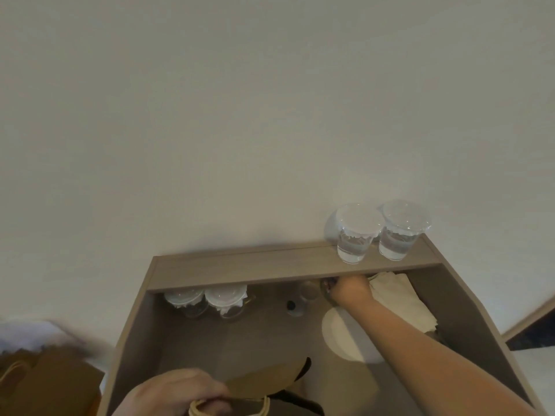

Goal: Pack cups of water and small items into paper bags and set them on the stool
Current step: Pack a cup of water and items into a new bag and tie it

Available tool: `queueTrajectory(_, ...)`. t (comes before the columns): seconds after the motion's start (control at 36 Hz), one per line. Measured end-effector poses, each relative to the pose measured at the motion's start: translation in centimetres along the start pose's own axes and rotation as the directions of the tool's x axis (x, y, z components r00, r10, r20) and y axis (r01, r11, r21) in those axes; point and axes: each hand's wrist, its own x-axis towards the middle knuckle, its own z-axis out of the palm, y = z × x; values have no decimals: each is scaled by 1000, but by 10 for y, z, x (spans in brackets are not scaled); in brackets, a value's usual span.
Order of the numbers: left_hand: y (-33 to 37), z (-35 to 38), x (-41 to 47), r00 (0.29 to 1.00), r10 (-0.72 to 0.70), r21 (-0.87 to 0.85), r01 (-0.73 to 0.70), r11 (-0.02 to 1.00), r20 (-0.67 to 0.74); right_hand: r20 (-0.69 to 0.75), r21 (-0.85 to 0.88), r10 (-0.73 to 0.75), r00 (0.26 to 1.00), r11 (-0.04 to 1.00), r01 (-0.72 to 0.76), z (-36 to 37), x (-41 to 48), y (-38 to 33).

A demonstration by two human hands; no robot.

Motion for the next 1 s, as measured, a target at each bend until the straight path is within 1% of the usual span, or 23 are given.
queueTrajectory(0.03, 13, -8, -9, 999, -34, -121, 30, 992, -29, -9, 27, 2, 1000, 1000, -2, -3, -1, -3)
queueTrajectory(0.06, 10, -16, -16, 995, -74, -189, 60, 980, -69, -9, 48, 2, 1000, 999, -2, -9, -5, -8)
queueTrajectory(0.08, 17, -15, -16, 993, -120, -178, 114, 977, -18, -5, 65, 24, 1000, 998, -24, -13, -7, -10)
queueTrajectory(0.11, 20, -12, -16, 997, -72, -161, 70, 985, -9, 5, 97, 53, 999, 994, -54, -15, -10, -11)
queueTrajectory(0.14, 24, -12, -17, 995, -92, -111, 88, 990, -33, 22, 140, 76, 997, 987, -79, -19, -14, -11)
queueTrajectory(0.17, 18, -8, -19, 995, -53, -52, 49, 997, -83, 32, 180, 92, 995, 979, -97, -22, -18, -10)
queueTrajectory(0.19, 20, -6, -17, 996, -82, -11, 81, 997, -39, 22, 211, 103, 994, 972, -105, -21, -21, -6)
queueTrajectory(0.22, 19, -3, -16, 997, -51, 20, 53, 998, -56, 29, 236, 119, 992, 964, -123, -23, -26, -3)
queueTrajectory(0.28, 10, 0, -16, 996, -76, -7, 76, 997, -56, 5, 312, 134, 991, 941, -129, -24, -40, 5)
queueTrajectory(0.31, 7, -1, -17, 995, -101, -11, 101, 995, -23, -10, 363, 150, 989, 922, -136, -25, -51, 9)
queueTrajectory(0.33, 4, -1, -16, 995, -85, 21, 86, 996, -59, -16, 405, 168, 986, 903, -147, -29, -64, 10)
queueTrajectory(0.36, 0, 0, -15, 996, -67, 47, 70, 996, -64, -22, 436, 180, 983, 887, -152, -34, -80, 10)
queueTrajectory(0.39, -1, 1, -15, 997, -53, 55, 56, 997, -55, -12, 465, 190, 982, 870, -163, -42, -99, 8)
queueTrajectory(0.44, -4, 0, -15, 998, -62, 35, 62, 997, 5, 48, 520, 192, 980, 833, -189, -58, -138, 1)
queueTrajectory(0.5, -7, -1, -14, 998, -66, 16, 66, 998, 9, 111, 586, 203, 973, 777, -229, -76, -174, -5)
queueTrajectory(0.56, -10, -2, -14, 997, -73, 42, 71, 997, 34, 138, 634, 212, 967, 732, -251, -98, -201, -11)
queueTrajectory(0.64, -12, -2, -11, 985, -154, 51, 151, 987, 82, 162, 702, 178, 971, 671, -240, -140, -226, -27)
queueTrajectory(0.72, -11, -5, -10, 982, -170, 19, 169, 985, 78, 144, 773, 122, 982, 606, -189, -185, -235, -48)
queueTrajectory(0.78, -3, -12, -11, 982, -177, -53, 180, 982, 63, 150, 838, 67, 986, 520, -162, -215, -236, -66)
queueTrajectory(0.89, 18, -28, -17, 980, -199, -221, 196, 955, 10, 157, 946, -63, 986, 297, -132, -258, -231, -101)
queueTrajectory(0.94, 27, -33, -21, 983, -152, -275, 118, 954, -106, 166, 973, -133, 977, 185, -140, -268, -231, -118)
queueTrajectory(0.97, 31, -35, -23, 974, -122, -280, 64, 958, -193, 164, 980, -174, 971, 142, -140, -271, -232, -127)
queueTrajectory(1.0, 35, -37, -24, 952, -102, -273, 20, 962, -287, 155, 984, -220, 963, 124, -130, -274, -233, -134)
